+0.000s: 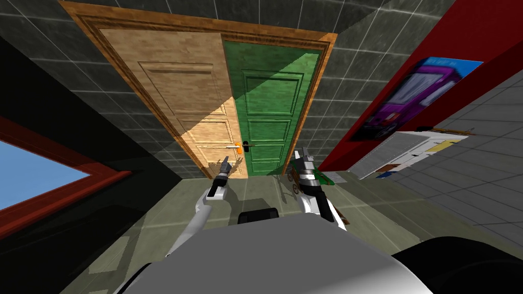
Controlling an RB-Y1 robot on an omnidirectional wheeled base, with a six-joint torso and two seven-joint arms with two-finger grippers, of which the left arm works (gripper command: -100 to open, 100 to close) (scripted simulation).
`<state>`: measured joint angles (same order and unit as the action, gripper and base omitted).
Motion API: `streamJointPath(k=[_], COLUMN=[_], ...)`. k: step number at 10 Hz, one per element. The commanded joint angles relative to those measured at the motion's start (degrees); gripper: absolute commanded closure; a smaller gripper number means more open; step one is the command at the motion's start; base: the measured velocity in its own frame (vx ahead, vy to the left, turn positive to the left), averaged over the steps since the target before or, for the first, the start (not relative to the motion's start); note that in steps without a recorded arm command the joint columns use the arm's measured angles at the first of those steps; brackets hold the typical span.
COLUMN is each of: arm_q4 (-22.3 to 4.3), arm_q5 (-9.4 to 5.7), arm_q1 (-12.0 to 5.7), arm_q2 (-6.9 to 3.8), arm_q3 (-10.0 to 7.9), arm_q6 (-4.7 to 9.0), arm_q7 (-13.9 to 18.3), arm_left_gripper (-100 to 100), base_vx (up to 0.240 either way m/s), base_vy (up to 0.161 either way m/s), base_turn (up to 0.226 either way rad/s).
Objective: Pull the door open
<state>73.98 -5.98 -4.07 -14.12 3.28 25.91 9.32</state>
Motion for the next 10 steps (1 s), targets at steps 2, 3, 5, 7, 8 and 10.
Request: streamJointPath(k=[2,3,5,7,8,10], arm_q4=[-4.49,-5.98,-8.24,-11.83,-13.56,-16.65], arm_q5=[-0.79,-1.13,-1.46,-2.14,-2.46,-3.07], arm_q1=[-2.3,-3.22,-4.13,-5.95,-6.83,-8.47], arm_q2=[-0.89,-1.28,-1.67,-2.43,-2.8,-3.49], arm_q3=[0.05,0.08,0.11,0.17,0.2,0.26], arm_q6=[0.51,0.67,0.82,1.14,1.29,1.57], arm_q7=[0.3,0.44,0.57,0.83,0.96,1.2], arm_left_gripper=[-100,-100,-100,-100,-100,-100], base_vx=[0.066,0.087,0.056,0.083,0.097,0.099], base_vy=[0.015,0.021,0.009,0.02,0.029,0.015], base_turn=[-0.036,-0.062,-0.025,-0.054,-0.049,-0.048])
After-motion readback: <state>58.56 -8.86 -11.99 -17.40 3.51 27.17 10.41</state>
